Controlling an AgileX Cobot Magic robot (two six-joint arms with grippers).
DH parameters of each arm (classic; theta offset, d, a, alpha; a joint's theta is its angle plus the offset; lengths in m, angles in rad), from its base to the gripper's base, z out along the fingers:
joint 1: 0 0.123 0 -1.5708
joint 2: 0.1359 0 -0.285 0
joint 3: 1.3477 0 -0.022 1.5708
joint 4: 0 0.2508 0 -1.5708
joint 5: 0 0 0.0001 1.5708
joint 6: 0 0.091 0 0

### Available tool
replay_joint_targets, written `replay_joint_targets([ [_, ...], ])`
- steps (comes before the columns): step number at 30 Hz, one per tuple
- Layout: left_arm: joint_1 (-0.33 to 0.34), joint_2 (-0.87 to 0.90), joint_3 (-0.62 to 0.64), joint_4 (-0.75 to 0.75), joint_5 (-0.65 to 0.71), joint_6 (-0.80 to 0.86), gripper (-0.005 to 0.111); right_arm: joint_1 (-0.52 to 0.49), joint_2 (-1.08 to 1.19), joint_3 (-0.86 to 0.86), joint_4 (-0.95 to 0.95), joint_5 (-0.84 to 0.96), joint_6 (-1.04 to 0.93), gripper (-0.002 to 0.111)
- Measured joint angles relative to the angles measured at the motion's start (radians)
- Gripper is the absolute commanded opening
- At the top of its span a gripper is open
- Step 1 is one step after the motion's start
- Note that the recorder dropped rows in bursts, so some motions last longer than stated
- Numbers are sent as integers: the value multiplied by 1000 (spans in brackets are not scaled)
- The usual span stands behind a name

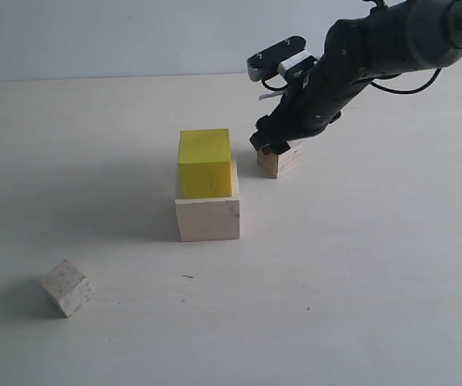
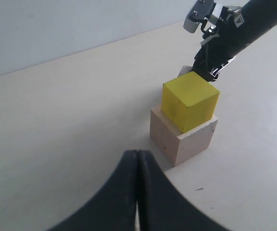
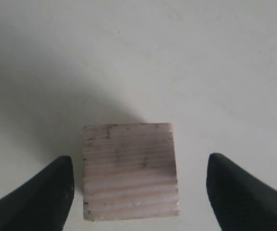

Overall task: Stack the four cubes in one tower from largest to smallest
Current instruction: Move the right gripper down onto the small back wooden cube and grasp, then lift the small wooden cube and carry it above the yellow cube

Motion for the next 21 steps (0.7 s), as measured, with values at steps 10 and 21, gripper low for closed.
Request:
replay_joint_targets([
  [10,0,0,0,0,0,4,0,0,14,0,49,-3,0,73],
  [21,0,0,0,0,-2,8,0,0,68,0,55,-6,0,69],
])
